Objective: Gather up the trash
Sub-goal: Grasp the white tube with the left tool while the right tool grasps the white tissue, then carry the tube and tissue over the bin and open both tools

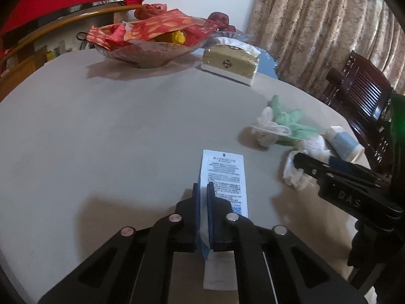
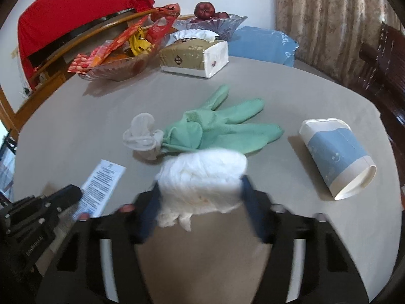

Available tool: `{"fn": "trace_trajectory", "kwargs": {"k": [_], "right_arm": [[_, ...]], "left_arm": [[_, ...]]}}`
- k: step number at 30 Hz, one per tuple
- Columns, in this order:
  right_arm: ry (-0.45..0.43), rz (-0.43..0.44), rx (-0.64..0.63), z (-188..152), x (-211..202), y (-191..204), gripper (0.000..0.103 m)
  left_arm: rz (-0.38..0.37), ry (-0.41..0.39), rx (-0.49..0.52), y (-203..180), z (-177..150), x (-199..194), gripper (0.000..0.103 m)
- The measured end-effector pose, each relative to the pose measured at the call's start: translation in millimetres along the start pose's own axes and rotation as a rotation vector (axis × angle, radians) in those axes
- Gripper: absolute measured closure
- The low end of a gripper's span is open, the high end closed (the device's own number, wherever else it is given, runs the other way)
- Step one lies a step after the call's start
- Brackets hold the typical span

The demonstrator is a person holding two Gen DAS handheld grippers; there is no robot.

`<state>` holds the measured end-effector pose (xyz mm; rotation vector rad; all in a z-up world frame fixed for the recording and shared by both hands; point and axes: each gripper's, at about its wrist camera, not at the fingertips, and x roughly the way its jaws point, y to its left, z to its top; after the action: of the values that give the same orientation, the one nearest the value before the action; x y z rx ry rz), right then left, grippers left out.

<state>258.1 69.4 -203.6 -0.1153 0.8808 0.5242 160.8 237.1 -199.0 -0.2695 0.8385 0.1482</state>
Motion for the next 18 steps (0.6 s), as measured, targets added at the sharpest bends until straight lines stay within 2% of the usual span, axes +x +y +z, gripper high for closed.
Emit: {"fn": "trace_trajectory", "kwargs": {"k": [2, 7, 10, 11, 12, 16, 18], "right_arm": [[0.002, 0.014, -0.003, -1, -3, -1, 0.059], [-0.015, 0.032, 0.022, -8, -19, -8, 0.060], [-0.023, 0.023, 0.004, -14, -30, -10, 0.060], [-0.027, 0.018, 0.000, -16, -33, -12, 0.060], [-0.028, 0.017, 0.000, -18, -35, -13, 0.060], [-0.040, 0.017, 0.007, -24, -47, -20, 0.060], [-0.043, 0.018, 0.007, -27, -52, -22, 0.060]], "left_arm": [[-0.022, -0.004, -0.015, -2, 0, -4, 0.099], [-0.055, 0.027, -0.022, -6, 0, -6, 0.097], [-0.053, 0.035, -0.017, -8, -3, -7, 0.076], [-0.047, 0.036, -0.015, -10, -4, -7, 0.062], [-0.044, 0.038, -0.013, -11, -5, -7, 0.053], [-0.028, 0.070, 0.006, -19, -13, -2, 0.047], [-0.003, 0.061, 0.046, -27, -18, -4, 0.043]]}}
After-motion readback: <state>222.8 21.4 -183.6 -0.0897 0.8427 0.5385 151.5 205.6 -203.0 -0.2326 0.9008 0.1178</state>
